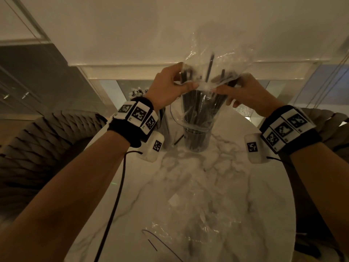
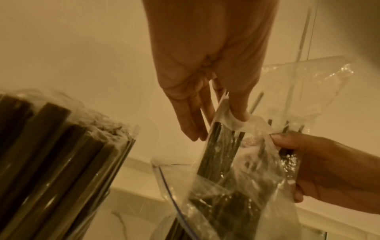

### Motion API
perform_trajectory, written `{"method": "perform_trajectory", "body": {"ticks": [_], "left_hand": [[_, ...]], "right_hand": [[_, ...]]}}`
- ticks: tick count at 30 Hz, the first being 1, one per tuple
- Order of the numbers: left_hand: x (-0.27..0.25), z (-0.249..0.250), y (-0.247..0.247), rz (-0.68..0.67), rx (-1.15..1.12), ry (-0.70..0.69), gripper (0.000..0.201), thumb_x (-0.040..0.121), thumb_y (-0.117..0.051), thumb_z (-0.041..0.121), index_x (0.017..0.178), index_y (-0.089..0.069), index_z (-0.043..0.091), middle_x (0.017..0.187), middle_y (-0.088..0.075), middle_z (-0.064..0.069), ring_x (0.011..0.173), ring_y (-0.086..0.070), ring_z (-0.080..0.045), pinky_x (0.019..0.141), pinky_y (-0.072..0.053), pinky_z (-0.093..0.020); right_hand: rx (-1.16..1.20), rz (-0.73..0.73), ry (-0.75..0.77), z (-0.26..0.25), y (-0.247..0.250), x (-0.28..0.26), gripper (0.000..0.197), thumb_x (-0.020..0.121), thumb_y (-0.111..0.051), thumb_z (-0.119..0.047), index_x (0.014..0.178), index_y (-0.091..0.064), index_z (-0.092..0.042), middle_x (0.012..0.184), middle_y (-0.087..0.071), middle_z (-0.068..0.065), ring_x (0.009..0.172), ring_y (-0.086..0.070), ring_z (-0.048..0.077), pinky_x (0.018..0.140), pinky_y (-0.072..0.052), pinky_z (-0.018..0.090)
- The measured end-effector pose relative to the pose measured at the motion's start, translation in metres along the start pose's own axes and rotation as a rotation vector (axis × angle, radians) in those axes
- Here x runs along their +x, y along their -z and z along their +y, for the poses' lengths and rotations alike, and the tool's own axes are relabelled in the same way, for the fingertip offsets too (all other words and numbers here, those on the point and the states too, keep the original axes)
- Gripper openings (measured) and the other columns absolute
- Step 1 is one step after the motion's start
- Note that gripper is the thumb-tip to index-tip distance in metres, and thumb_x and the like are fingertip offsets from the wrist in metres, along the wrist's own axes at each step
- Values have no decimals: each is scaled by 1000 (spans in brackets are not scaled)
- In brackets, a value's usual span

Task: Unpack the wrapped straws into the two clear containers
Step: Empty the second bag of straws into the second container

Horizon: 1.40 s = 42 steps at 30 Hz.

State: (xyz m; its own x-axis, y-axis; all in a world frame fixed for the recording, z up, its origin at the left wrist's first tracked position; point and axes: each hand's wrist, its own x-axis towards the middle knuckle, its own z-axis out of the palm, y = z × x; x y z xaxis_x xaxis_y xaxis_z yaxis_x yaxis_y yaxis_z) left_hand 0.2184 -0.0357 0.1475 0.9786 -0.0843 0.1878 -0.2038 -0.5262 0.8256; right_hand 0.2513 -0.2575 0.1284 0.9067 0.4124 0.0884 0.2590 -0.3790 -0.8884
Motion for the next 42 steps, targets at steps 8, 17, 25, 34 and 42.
{"method": "perform_trajectory", "body": {"ticks": [8, 17, 25, 34, 42], "left_hand": [[-1, 1, 11, 108, 21, 15, 7, 82, -71, 21, 77, -67, 19, 87, -72, -7, 77, -65, -13, 73, -57, -40], [1, 13, 22, 75, -7, -24, 23, 85, -68, 25, 104, -70, 13, 108, -71, -1, 83, -63, -1, 73, -50, -18], [-1, 13, 38, 158, 5, -49, 17, 87, -65, 18, 102, -72, 11, 99, -73, -3, 83, -66, -5, 71, -51, -14], [1, 12, 40, 252, 123, -82, 10, 86, -65, 16, 92, -71, 10, 83, -70, 6, 71, -62, -3, 66, -49, -13], [-8, 55, 33, 575, -92, -336, 8, 95, -42, 10, 93, -49, 13, 83, -64, 12, 82, -66, -6, 78, -56, -29]], "right_hand": [[-34, 99, -29, 2, 13, -2, 33, 81, -70, -34, 99, -71, -7, 89, -73, 14, 62, -63, 20, 54, -52, 26], [45, 173, 72, -22, 18, -7, 39, 83, -65, -44, 108, -66, -15, 94, -70, 3, 63, -65, 20, 55, -51, 30], [-75, 154, 80, -25, 20, -8, 24, 87, -63, -37, 103, -69, -20, 93, -71, 3, 59, -66, 11, 56, -55, 24], [-238, 272, 158, -37, 33, -9, 14, 91, -56, -22, 93, -71, -21, 86, -70, -3, 65, -66, 7, 64, -51, 16], [-253, 563, 435, -81, 33, -25, 20, 93, -40, -14, 90, -58, -7, 90, -63, -2, 78, -56, 4, 76, -46, 26]]}}
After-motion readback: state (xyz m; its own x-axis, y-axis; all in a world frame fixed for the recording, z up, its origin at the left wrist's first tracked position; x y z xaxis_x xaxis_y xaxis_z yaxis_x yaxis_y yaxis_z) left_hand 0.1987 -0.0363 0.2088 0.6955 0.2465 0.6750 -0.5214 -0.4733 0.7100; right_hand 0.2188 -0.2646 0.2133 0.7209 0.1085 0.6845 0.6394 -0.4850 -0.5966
